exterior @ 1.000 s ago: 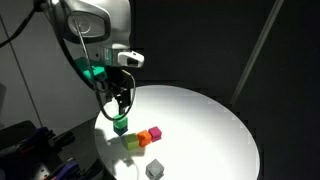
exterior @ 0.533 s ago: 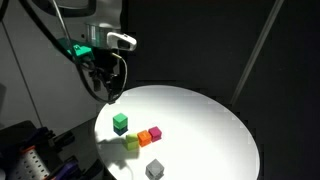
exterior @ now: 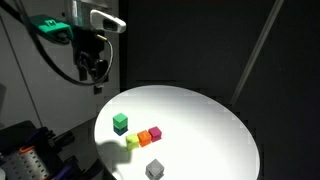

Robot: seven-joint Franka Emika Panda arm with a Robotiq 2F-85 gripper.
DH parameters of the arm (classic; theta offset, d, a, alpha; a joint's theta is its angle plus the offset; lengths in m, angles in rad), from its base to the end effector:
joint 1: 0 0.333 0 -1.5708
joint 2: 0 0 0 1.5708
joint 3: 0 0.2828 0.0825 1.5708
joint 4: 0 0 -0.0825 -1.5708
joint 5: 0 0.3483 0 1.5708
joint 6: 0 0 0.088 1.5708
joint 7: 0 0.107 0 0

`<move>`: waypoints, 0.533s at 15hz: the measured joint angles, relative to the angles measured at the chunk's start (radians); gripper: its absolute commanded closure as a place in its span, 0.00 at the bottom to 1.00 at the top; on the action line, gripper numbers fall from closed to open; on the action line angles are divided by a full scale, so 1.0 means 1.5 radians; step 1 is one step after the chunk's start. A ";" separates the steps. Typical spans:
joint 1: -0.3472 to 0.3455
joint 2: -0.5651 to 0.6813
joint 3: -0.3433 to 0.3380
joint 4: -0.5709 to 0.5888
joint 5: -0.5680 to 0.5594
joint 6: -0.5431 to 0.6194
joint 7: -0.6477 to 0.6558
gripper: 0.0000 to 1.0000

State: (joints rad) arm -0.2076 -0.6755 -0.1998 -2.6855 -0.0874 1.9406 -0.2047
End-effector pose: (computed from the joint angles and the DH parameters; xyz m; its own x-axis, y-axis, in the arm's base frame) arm 0.2925 -0.1289 0.4147 0.9909 -0.1175 -0.0650 -0.1214 -0.9908 -0.0601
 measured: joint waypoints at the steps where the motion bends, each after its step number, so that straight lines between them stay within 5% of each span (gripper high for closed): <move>1: 0.000 -0.012 -0.002 0.000 0.000 -0.010 0.000 0.00; 8: 0.000 -0.076 -0.021 0.003 0.000 -0.047 0.000 0.00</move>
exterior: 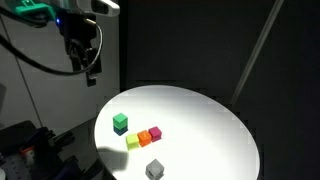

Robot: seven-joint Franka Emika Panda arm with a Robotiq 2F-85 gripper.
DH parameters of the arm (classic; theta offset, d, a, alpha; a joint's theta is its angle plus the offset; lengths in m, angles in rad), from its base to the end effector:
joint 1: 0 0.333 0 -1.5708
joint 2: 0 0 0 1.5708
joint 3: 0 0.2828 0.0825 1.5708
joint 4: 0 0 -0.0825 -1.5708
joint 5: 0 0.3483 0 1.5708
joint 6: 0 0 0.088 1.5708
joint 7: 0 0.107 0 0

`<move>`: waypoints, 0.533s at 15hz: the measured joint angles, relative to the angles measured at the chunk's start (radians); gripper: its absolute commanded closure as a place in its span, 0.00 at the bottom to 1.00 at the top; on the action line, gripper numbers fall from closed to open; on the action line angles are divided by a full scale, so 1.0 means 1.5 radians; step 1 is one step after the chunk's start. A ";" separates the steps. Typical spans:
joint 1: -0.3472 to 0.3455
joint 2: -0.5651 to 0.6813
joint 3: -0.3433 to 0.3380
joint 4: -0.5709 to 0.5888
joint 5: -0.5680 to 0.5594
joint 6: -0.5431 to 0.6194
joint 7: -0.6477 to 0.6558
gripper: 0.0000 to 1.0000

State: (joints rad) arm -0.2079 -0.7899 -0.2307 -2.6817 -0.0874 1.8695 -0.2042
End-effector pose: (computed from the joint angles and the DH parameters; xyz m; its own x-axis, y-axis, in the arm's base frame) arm 0.2713 -0.1326 0.4438 0.9905 -0.1364 -0.0151 -0.1372 -0.9869 -0.0853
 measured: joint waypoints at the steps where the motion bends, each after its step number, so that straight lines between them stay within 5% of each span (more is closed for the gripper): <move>1: 0.000 -0.003 -0.001 0.000 0.000 -0.001 0.000 0.00; 8: 0.000 -0.005 -0.002 0.000 0.000 -0.002 0.000 0.00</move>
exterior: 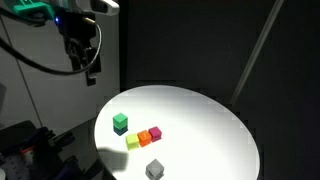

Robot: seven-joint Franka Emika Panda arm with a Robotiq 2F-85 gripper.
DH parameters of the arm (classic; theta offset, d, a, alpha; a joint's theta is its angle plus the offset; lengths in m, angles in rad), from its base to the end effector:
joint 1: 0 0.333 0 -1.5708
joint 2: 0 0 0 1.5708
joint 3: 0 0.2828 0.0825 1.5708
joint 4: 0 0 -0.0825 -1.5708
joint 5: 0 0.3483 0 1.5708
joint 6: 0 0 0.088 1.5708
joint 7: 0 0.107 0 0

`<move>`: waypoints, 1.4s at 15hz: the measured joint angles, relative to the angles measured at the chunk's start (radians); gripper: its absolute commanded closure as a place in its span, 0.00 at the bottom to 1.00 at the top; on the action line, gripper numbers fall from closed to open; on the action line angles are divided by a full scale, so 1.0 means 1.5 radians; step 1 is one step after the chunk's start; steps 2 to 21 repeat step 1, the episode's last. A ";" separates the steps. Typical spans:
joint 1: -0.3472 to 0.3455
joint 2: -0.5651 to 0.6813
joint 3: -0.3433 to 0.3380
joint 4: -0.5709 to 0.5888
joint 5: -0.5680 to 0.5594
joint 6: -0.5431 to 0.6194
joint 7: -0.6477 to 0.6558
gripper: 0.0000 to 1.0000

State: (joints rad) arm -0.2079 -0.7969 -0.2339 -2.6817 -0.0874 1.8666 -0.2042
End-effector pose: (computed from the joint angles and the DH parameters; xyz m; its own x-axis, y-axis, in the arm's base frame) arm 0.2699 -0.1332 0.4454 0.9903 -0.1384 -0.0108 -0.1388 -0.9864 -0.0877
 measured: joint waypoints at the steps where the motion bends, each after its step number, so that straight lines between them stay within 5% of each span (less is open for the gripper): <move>1: 0.000 0.000 0.000 0.000 0.000 0.000 0.000 0.00; 21: 0.000 0.000 0.000 0.000 0.000 0.000 0.000 0.00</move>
